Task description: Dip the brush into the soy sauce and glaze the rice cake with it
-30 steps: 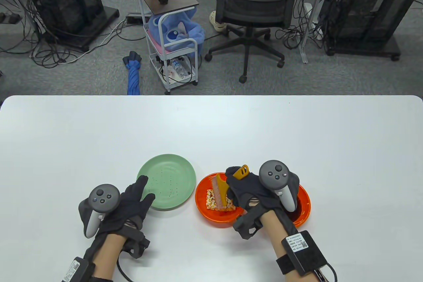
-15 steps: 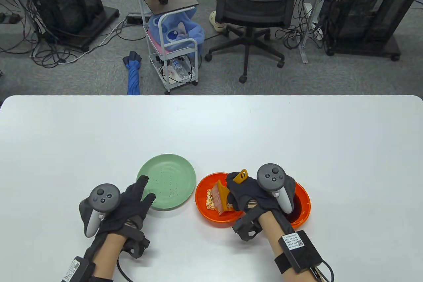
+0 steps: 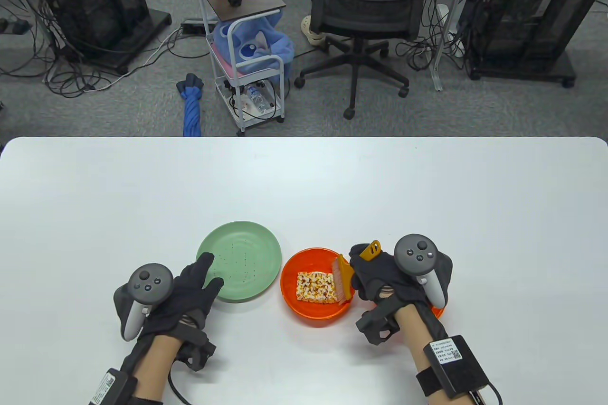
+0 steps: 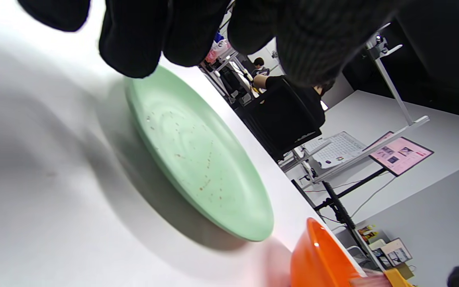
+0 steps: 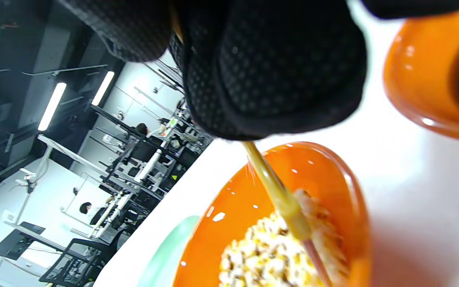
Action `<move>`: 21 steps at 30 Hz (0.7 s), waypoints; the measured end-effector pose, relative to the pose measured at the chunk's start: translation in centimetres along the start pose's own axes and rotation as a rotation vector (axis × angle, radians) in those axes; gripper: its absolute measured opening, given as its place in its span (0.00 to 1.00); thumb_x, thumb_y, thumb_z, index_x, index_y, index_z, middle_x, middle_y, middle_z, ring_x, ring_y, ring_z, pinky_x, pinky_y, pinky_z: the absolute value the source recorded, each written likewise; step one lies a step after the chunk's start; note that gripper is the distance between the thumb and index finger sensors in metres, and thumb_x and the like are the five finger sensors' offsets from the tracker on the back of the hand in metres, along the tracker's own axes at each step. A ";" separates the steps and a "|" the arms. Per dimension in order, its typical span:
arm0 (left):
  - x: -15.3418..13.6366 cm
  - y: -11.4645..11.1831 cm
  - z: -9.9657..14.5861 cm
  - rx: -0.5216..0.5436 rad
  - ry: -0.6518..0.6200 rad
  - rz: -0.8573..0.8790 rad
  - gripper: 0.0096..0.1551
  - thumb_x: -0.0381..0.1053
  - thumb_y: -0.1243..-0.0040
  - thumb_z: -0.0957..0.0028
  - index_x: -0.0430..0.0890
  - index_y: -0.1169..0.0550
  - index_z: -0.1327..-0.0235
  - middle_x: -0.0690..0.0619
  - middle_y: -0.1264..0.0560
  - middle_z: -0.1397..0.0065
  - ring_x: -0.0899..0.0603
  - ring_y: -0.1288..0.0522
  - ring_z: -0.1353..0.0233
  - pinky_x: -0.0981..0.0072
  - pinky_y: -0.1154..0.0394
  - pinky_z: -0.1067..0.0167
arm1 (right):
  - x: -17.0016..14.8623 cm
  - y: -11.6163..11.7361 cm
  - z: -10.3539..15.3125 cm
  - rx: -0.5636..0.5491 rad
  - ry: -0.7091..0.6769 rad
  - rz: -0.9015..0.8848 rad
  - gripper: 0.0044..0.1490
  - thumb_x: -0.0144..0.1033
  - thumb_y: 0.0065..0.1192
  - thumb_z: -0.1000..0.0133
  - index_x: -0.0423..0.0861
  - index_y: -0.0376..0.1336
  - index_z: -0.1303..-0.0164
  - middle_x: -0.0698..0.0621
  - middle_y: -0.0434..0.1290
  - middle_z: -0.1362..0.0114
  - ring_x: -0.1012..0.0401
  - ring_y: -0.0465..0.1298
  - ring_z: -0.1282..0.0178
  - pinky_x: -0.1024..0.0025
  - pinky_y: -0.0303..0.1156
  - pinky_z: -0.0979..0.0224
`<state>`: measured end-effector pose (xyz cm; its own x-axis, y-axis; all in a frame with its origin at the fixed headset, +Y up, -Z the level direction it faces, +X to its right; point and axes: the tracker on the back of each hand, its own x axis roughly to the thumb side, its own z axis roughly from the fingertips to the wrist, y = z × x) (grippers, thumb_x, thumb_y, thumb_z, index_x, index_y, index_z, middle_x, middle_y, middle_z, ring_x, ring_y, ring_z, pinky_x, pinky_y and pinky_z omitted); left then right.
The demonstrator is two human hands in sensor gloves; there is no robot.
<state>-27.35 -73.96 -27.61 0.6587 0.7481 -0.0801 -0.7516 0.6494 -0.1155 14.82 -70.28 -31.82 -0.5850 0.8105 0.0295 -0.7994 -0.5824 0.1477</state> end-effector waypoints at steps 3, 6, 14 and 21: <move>1.8 0.3 0.4 0.015 -0.072 0.000 0.39 0.65 0.44 0.47 0.58 0.37 0.22 0.44 0.36 0.20 0.31 0.29 0.26 0.31 0.34 0.34 | 2.4 -0.3 0.7 -0.049 -0.092 0.068 0.30 0.43 0.56 0.42 0.35 0.63 0.38 0.43 0.83 0.58 0.58 0.83 0.73 0.62 0.79 0.71; 4.5 0.7 0.7 0.018 -0.165 0.055 0.33 0.64 0.44 0.47 0.52 0.25 0.30 0.43 0.30 0.24 0.28 0.27 0.29 0.32 0.32 0.35 | 5.4 -0.3 1.5 -0.128 -0.204 0.246 0.30 0.44 0.55 0.42 0.36 0.65 0.39 0.45 0.84 0.61 0.59 0.82 0.76 0.62 0.78 0.73; 12.8 -0.6 1.6 -0.095 -0.272 0.293 0.40 0.70 0.45 0.49 0.47 0.26 0.31 0.43 0.24 0.31 0.32 0.18 0.42 0.38 0.24 0.46 | 11.3 3.9 3.5 -0.214 -0.444 0.756 0.30 0.45 0.54 0.43 0.37 0.65 0.41 0.47 0.84 0.64 0.60 0.80 0.78 0.61 0.78 0.72; 14.9 -2.6 1.7 -0.242 -0.239 0.284 0.41 0.72 0.44 0.50 0.41 0.20 0.41 0.41 0.17 0.45 0.37 0.12 0.55 0.43 0.19 0.57 | 12.0 7.8 4.9 -0.263 -0.495 1.075 0.29 0.46 0.54 0.43 0.38 0.65 0.41 0.47 0.84 0.63 0.59 0.80 0.78 0.60 0.78 0.71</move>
<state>-15.65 -64.26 -26.78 0.3790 0.9214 0.0859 -0.8533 0.3839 -0.3527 2.18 -64.78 -25.42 -0.8976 -0.1914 0.3971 0.0248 -0.9214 -0.3878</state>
